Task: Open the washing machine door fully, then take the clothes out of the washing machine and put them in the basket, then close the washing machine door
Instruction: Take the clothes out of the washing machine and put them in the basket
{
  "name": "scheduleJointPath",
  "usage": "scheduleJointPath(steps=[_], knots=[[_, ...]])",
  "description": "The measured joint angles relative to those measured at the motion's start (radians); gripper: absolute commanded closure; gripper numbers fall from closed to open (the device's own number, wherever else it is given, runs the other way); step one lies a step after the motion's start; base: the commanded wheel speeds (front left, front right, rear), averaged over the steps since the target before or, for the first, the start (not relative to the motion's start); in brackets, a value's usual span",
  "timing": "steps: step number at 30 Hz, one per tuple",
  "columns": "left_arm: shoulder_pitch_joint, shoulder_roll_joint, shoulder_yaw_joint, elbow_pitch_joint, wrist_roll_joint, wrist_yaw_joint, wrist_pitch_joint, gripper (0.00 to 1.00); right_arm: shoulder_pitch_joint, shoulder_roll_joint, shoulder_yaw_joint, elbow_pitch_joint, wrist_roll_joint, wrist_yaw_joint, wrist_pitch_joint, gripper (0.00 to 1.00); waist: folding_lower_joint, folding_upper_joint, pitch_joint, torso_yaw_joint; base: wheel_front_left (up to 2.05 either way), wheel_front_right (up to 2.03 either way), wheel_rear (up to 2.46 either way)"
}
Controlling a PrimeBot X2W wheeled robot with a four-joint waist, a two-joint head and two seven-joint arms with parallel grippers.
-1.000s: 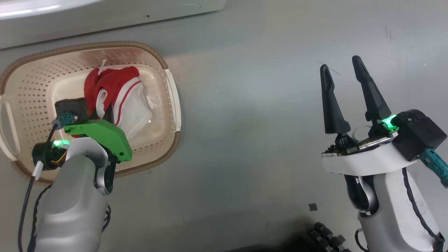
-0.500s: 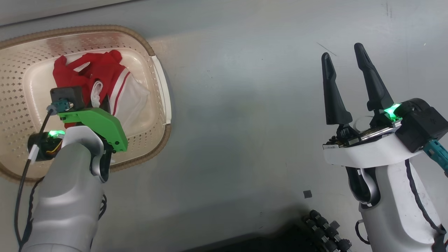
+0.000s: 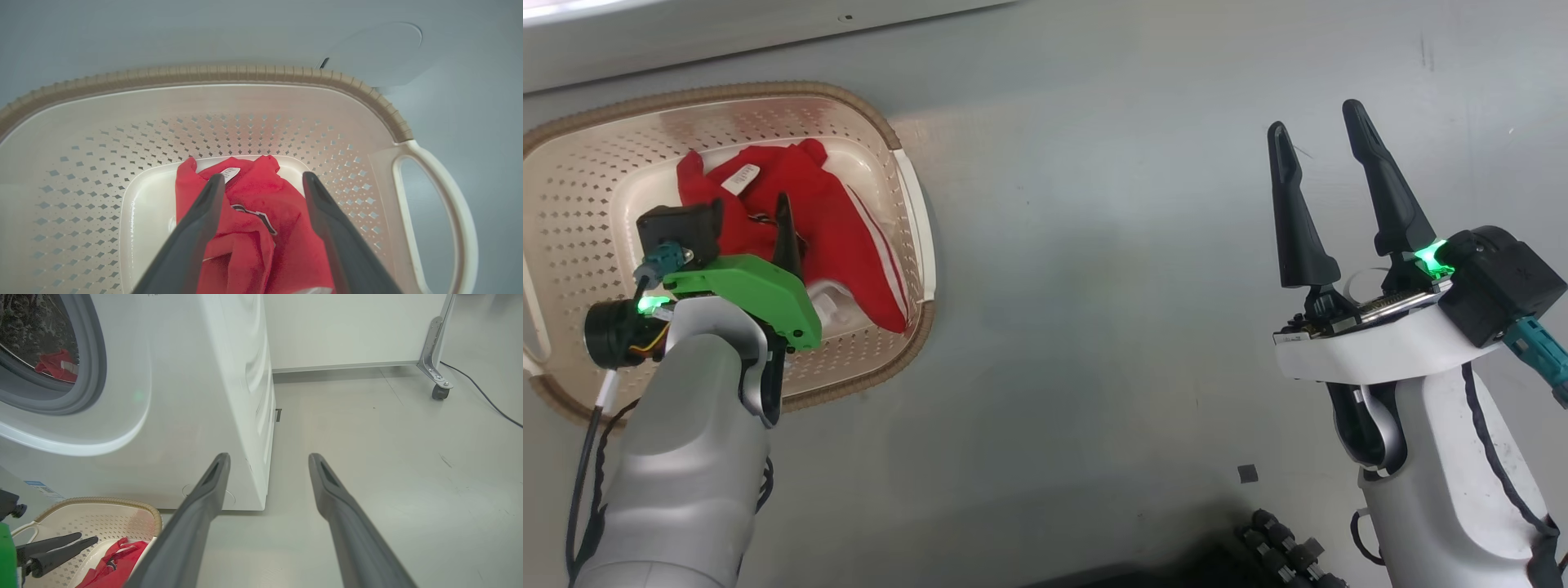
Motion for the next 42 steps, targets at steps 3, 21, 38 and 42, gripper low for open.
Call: scheduleJointPath(steps=[3, 21, 38, 42], knots=[[0.000, -0.002, -0.010, -0.001, 0.010, -0.008, -0.035, 0.00, 0.000, 0.000, -0.006, 0.006, -0.001, 0.000, 0.000, 0.00, 0.0000, 0.0000, -0.020, 0.007, 0.00, 0.00, 0.00], [0.055, -0.019, 0.017, -0.333, 0.067, -0.016, -0.051, 0.00, 0.047, -0.033, -0.064, 0.065, -0.029, 0.000, 0.000, 0.00, 0.0000, 0.0000, -0.186, 0.078, 0.00, 0.00, 0.00], [0.303, -0.021, 0.006, -0.600, 0.152, 0.002, -0.051, 0.00, 0.133, -0.029, -0.084, 0.114, -0.048, 0.000, 0.000, 0.00, 0.0000, 0.0000, -0.399, 0.134, 0.00, 0.00, 0.00], [0.381, -0.021, 0.000, -0.630, 0.155, 0.006, -0.051, 0.00, 0.167, -0.026, -0.089, 0.129, -0.051, 0.000, 0.000, 0.00, 0.0000, 0.0000, -0.454, 0.145, 0.00, 0.00, 0.00]])
